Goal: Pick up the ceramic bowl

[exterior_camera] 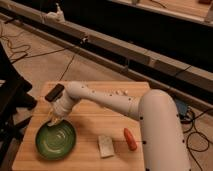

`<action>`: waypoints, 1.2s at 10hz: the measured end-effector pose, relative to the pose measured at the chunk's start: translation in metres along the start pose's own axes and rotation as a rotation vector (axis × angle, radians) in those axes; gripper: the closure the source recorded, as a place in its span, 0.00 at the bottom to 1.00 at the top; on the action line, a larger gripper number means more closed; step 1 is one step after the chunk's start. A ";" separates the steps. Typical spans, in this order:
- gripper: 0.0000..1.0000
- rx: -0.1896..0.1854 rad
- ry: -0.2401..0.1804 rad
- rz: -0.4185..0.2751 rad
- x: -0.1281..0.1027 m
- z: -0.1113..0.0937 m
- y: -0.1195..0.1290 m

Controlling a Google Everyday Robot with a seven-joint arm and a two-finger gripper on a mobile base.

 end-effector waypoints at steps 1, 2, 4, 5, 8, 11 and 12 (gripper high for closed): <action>1.00 0.030 0.020 -0.001 0.000 -0.019 -0.002; 1.00 0.048 0.034 -0.006 0.000 -0.030 -0.002; 1.00 0.093 0.070 -0.024 -0.008 -0.058 -0.003; 1.00 0.104 0.083 -0.034 -0.013 -0.066 -0.003; 1.00 0.143 0.109 -0.071 -0.032 -0.090 -0.003; 1.00 0.180 0.116 -0.102 -0.050 -0.109 -0.007; 1.00 0.180 0.117 -0.102 -0.048 -0.109 -0.006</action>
